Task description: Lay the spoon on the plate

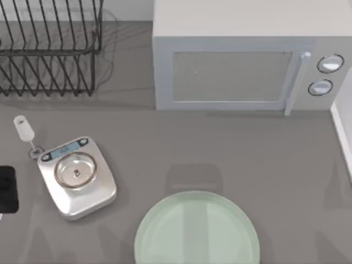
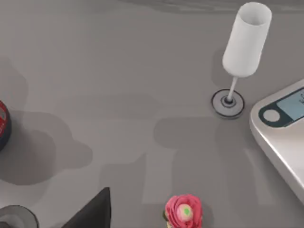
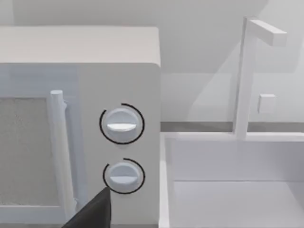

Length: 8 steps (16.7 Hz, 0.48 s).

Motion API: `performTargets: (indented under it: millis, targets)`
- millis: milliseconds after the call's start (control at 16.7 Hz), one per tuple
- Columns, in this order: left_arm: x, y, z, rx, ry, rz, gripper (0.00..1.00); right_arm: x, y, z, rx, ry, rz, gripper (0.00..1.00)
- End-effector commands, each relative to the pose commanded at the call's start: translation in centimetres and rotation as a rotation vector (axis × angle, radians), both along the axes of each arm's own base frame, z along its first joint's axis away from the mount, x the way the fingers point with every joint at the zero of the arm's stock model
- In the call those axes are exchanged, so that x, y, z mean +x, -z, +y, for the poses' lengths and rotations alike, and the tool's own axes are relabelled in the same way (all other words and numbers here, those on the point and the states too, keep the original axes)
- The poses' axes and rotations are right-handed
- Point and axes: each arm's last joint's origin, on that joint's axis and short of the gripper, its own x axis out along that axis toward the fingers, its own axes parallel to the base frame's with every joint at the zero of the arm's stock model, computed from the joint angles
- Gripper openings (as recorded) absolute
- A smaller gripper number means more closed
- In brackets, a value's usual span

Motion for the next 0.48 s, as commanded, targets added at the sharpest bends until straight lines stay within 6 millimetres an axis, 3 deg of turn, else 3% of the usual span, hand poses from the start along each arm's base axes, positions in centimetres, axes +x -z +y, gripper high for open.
performTargets:
  millis: [240,480]
  targets:
    - [3.3,0.0,0.6,-0.010,-0.005,0.437,1.00,0.0,0.0,0.0,0.000,0.000,0.000,1.00]
    - [6.3,0.0,1.4,-0.027,-0.004,0.738,1.00,0.0,0.0,0.0,0.000,0.000,0.000,1.00]
